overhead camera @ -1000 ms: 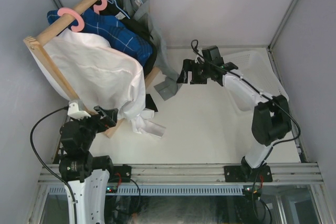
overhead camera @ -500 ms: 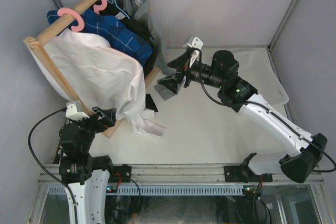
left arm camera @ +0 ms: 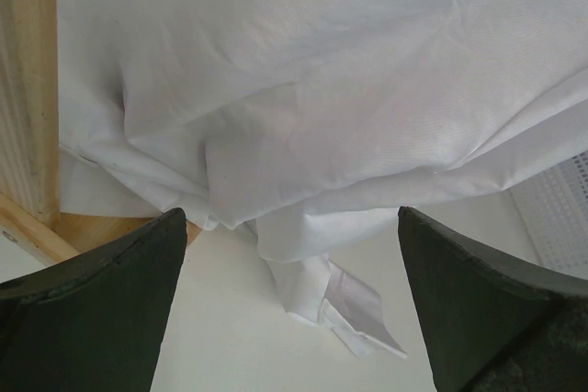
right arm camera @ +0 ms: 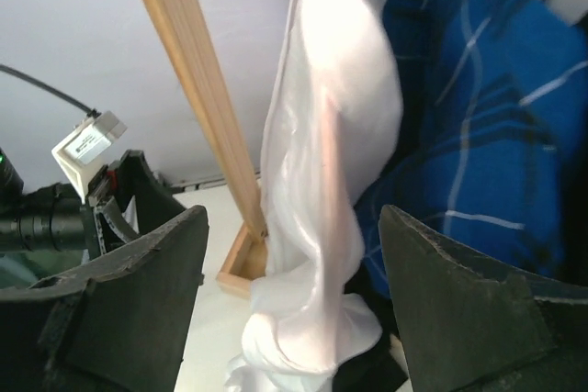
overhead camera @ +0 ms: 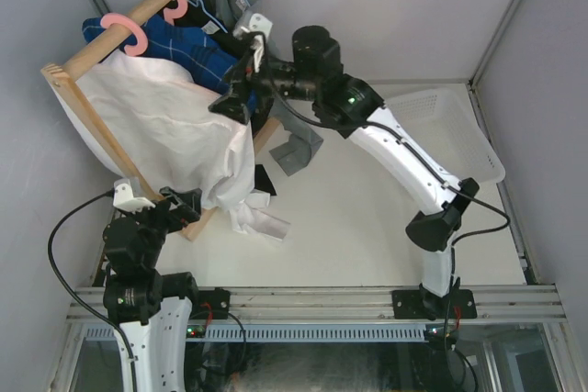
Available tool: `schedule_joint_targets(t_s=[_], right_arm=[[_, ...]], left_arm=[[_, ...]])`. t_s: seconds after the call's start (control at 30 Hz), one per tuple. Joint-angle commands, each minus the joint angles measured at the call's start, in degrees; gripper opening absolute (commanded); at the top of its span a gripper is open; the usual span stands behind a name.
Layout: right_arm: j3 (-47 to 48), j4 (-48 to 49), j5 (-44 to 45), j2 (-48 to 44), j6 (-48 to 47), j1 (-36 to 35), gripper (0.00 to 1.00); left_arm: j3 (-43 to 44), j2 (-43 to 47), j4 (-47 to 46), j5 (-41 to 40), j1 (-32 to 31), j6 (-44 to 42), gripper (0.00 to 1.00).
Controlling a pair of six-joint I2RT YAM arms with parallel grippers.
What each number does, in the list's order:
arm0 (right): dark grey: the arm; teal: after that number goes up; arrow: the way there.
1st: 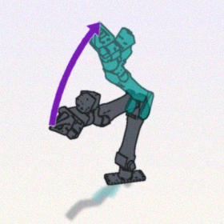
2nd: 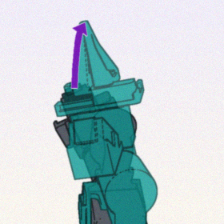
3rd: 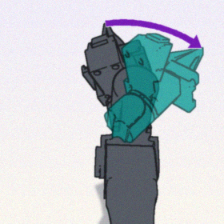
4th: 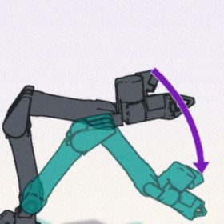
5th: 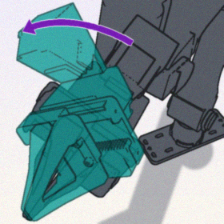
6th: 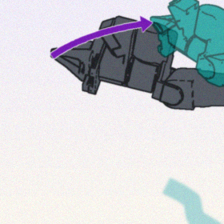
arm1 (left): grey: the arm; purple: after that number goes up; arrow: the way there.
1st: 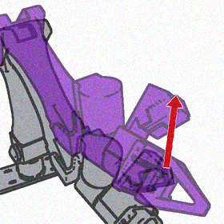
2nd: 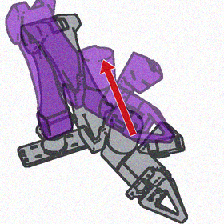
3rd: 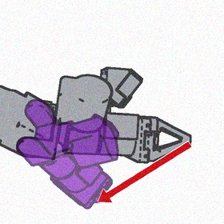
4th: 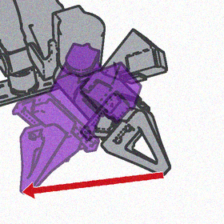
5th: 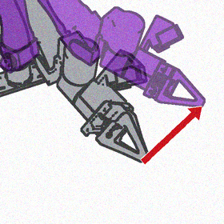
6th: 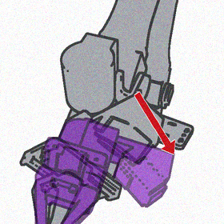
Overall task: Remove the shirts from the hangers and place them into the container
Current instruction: Pick up the hanger from the clothesline.
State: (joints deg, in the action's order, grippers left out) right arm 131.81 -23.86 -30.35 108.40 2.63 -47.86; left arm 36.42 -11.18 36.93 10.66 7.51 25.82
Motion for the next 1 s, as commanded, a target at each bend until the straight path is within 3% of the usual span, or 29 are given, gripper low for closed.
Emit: schedule_joint_targets(t_s=[0.0, 0.2, 0.37, 0.43, 0.57, 0.73, 0.97], right_arm=[[5.1, -7.5, -1.6, 2.8, -2.9, -2.5, 0.75], [7.9, -9.2, 9.7, 5.7, -7.4, -3.6, 0.84], [9.5, -11.1, 8.7, 7.2, -9.4, -3.6, 0.81], [8.7, -10.7, 13.6, 5.7, -9.7, -3.2, 0.83], [5.7, -6.9, 2.9, 1.0, -8.4, -2.7, 0.85], [2.4, -3.0, 2.7, -3.4, -9.9, -3.5, 0.89], [3.9, -0.2, -6.6, 1.5, -1.4, 0.6, 0.91]], left_arm=[[-0.2, 0.5, -2.3, -0.6, 1.1, -0.4, 1.0], [-0.3, 0.3, -2.3, -0.4, 1.4, -0.4, 1.0], [-0.2, -0.2, -2.4, 0.2, 1.7, -0.5, 1.0], [-0.2, -0.3, -2.4, 0.4, 1.9, -0.5, 1.0], [-0.3, -0.3, -2.5, 0.5, 2.0, -0.6, 1.0], [-0.3, -0.5, -2.5, 0.8, 2.6, -0.6, 1.0], [-0.3, -0.7, -2.6, 1.2, 2.7, -0.5, 1.0]])
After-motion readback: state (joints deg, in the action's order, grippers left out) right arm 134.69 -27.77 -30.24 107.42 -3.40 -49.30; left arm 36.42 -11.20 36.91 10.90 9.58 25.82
